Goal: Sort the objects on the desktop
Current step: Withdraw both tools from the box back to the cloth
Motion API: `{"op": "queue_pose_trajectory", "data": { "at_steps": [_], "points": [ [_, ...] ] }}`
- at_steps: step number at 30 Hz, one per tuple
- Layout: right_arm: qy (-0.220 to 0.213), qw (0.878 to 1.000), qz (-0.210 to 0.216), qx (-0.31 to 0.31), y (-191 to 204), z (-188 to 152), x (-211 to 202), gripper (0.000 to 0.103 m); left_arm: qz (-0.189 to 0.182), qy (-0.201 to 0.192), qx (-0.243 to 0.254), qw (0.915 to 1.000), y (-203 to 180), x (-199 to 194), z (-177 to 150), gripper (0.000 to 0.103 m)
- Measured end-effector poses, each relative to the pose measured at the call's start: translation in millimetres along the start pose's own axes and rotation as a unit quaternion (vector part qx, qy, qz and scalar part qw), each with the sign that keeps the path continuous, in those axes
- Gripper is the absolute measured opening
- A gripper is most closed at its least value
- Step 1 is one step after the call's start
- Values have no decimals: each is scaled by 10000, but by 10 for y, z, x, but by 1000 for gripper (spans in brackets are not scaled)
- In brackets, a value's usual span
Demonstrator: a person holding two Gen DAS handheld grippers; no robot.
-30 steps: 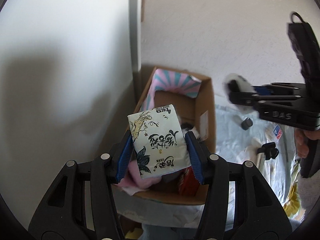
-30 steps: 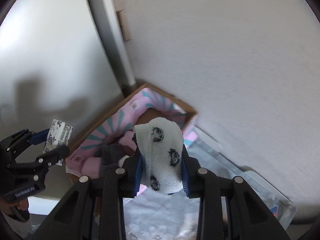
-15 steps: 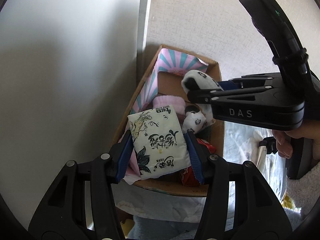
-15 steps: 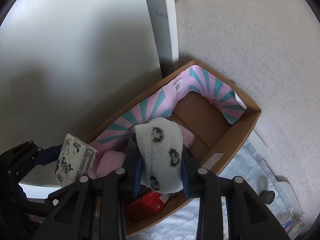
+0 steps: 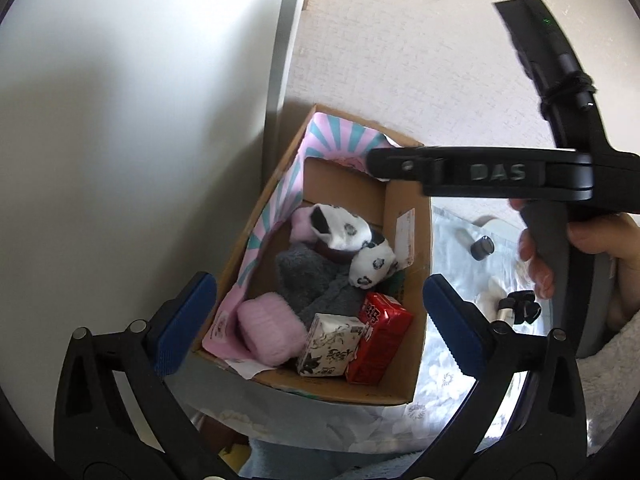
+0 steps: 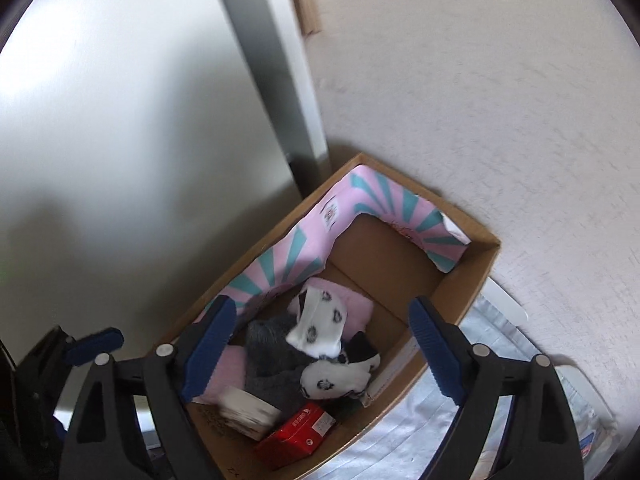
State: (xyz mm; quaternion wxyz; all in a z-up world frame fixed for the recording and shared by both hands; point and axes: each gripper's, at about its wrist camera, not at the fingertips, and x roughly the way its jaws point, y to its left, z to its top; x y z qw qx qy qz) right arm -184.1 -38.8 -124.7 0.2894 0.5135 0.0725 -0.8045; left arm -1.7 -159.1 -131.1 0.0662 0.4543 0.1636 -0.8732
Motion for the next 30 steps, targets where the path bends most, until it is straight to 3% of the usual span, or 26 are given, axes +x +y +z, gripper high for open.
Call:
{"op": "queue_pose_trajectory", "data": {
  "at_steps": [7,12,18,30],
  "points": [
    [-175,9997,-144,58,-98,-32,-159,94,-70,-2,37,10000,-47,-9,59,103],
    [-291,9992,-232,139,-167,-99,-320,94,65,-39,395,9992,-202,-48,108,103],
    [-344,9985,-328,270,-336,-178,-549,94,-107,-138,880,9960,-502,-119,176,103],
    [-621,9822,-1513,923,-1170,-732,-1442,94,-698,-214,1804,9809,-1303,-80,258,103]
  ]
}}
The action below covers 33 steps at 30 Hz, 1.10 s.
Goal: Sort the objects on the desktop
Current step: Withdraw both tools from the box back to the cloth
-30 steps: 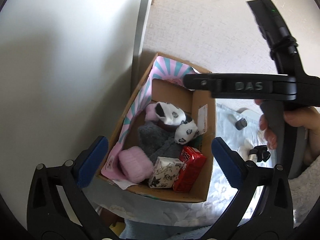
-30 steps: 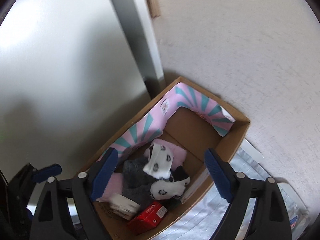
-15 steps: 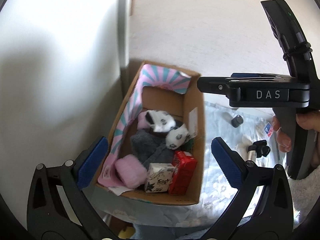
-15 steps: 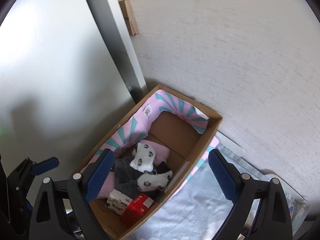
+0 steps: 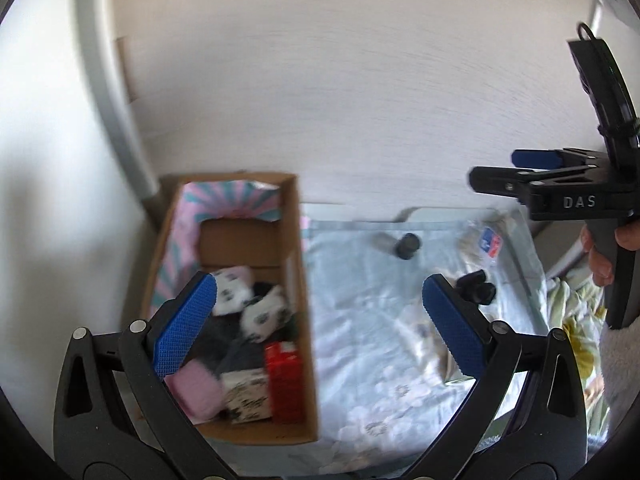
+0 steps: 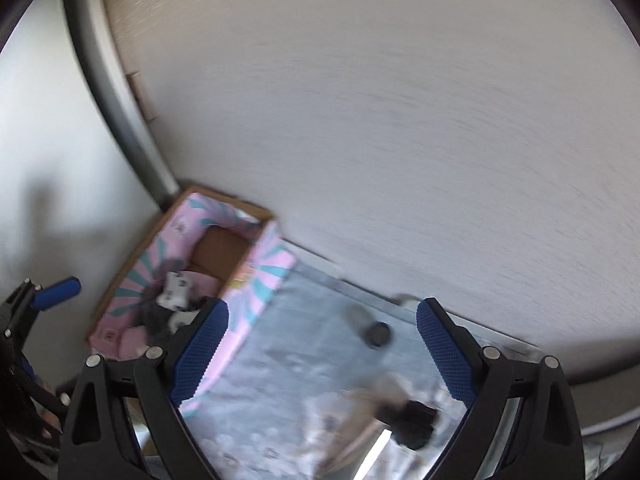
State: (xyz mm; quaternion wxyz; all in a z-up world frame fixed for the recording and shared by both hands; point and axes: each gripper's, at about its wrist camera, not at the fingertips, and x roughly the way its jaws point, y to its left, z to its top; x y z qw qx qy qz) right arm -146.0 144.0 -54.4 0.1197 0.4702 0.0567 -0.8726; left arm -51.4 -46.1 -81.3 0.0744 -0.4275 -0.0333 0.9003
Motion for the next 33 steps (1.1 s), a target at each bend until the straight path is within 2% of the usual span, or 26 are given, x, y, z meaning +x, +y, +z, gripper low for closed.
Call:
{"op": "queue_pose_trajectory", "data": {
  "at_steps": [3,7,10,14,19,24,28,33],
  "points": [
    [7,9994,-245,233,-394,-175,-122,94,-144,64,298,9994,-254,117,48,103],
    [290,9971,-601,353,-865,-444,-200,94,-304,123,617,9976,-541,275,114,103],
    [478,9952,-744,423,-1163,-629,-245,94,-601,178,765,9951,-743,409,164,103],
    [636,9942,-726,475,-1471,-823,-255,94,-736,322,901,9927,-965,691,216,103],
    [1083,9917,-654,218,-1755,-1007,69,94,-746,631,1075,9894,-1218,1262,175,103],
    [1361,9904,-220,94,-1986,-1151,560,94,-691,800,1203,9871,-1364,1846,63,102],
    [1506,9874,-306,-380,-2045,-1258,972,94,-483,897,1254,9869,-1391,2280,4,101],
    [1566,9847,-236,-730,-2078,-1343,1280,94,-359,959,1147,9881,-1357,2573,-21,99]
  ]
}}
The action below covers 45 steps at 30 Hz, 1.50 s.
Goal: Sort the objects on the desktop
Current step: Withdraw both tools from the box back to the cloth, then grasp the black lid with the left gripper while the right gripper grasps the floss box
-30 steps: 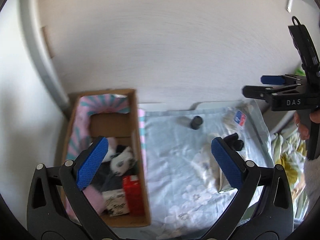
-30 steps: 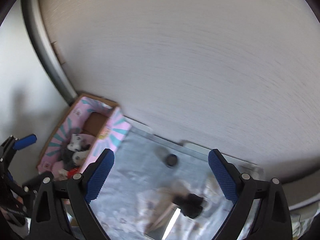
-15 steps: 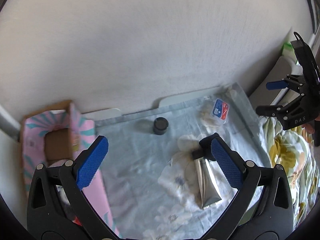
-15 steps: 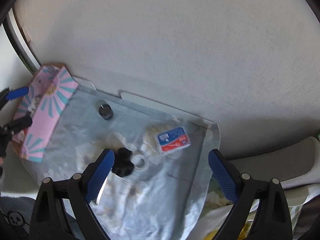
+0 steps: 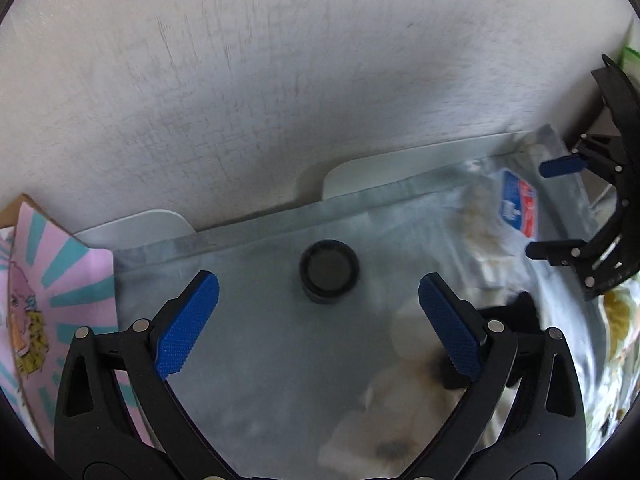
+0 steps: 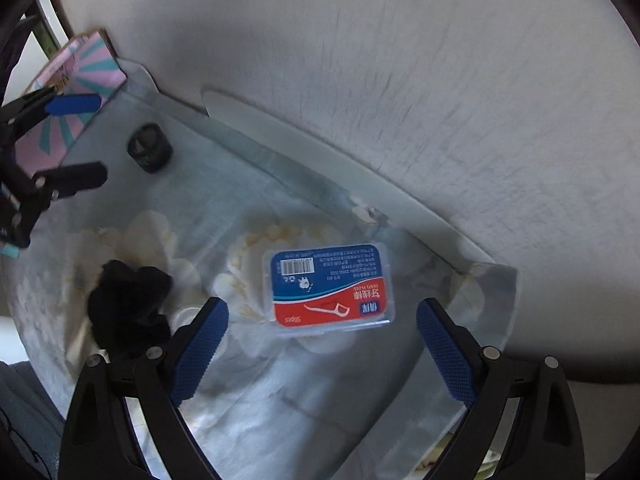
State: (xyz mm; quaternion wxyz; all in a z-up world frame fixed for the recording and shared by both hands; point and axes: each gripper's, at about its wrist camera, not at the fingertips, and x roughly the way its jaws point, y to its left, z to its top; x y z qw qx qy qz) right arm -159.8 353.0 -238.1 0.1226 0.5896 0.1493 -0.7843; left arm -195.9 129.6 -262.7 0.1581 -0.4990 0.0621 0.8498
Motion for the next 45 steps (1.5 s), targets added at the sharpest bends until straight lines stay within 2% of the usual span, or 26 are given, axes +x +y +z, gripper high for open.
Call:
{"op": "queue_pose_trajectory", "data": {
  "at_steps": [10,13,14,15,17,18,19,25,31,36,43,44,45],
  "points": [
    [117,9992,172,-328,-27,44,290,94,89,60,44,9999,27,247,-96,78],
    [117,9987,322,-383,-14,44,302,94,26,105,13,9999,49,285,-98,68],
    [112,9986,343,-396,-8,40,300,93,-2,121,-4,9999,60,301,-96,59],
    [118,9984,373,-418,2,35,297,90,-38,133,-16,9999,69,314,-93,51],
    [99,9983,334,-473,25,20,275,76,-156,156,-54,9997,87,340,-82,45],
    [80,9982,372,-464,24,17,260,76,-176,127,-49,9998,88,340,-78,35],
    [73,9982,422,-423,18,16,241,76,-215,113,-43,9997,89,342,-74,33],
    [-30,9989,395,-257,25,-19,132,76,-266,120,-90,9995,124,321,-74,33],
    [-172,9989,445,-14,-21,-4,-158,76,-351,56,-159,9992,139,103,-30,33],
    [-205,9991,378,24,2,41,-497,76,-386,-63,-295,9988,14,-297,16,33],
    [-346,9989,274,-152,127,189,-1180,76,-350,-385,-425,9977,173,-971,157,33],
    [-396,9987,282,-179,120,217,-1278,76,-399,-393,-472,9973,242,-1071,149,33],
    [-457,9983,292,-232,-49,329,-1285,76,-398,-421,-495,9971,238,-1069,212,33]
  ]
}}
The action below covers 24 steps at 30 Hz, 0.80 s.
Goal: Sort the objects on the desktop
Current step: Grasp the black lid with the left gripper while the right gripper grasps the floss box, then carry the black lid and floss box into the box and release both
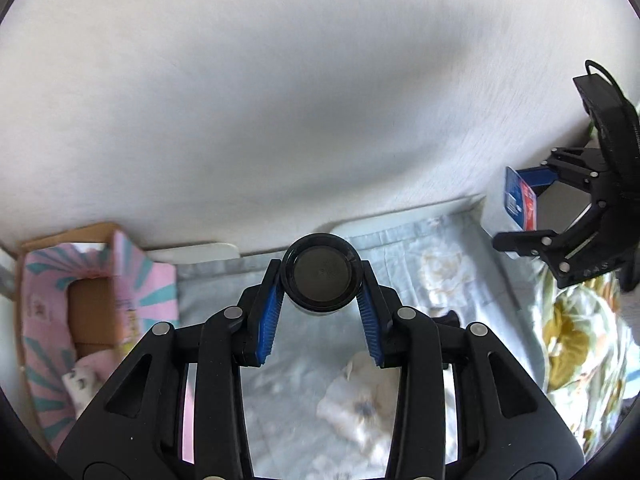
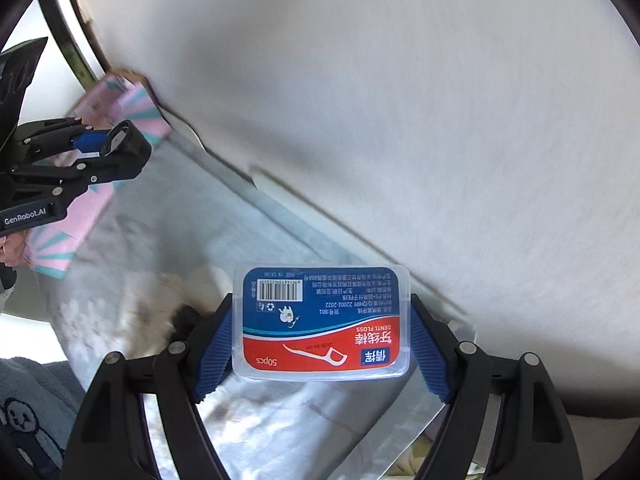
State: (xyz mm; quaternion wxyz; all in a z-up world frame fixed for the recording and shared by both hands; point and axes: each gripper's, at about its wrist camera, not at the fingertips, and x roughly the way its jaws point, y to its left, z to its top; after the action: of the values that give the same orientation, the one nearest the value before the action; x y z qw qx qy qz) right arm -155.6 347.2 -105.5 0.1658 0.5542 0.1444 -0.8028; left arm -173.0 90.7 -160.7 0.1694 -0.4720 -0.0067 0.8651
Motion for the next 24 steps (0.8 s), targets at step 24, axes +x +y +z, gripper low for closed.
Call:
{"op": "queue_pose_trajectory", "data": {
  "at_steps": [24],
  "points": [
    [-870,9691,1154,-1997,2347,1814,-207,76,1565,-388,-1500,9754,1561,-1656,-1197,33]
  ]
}}
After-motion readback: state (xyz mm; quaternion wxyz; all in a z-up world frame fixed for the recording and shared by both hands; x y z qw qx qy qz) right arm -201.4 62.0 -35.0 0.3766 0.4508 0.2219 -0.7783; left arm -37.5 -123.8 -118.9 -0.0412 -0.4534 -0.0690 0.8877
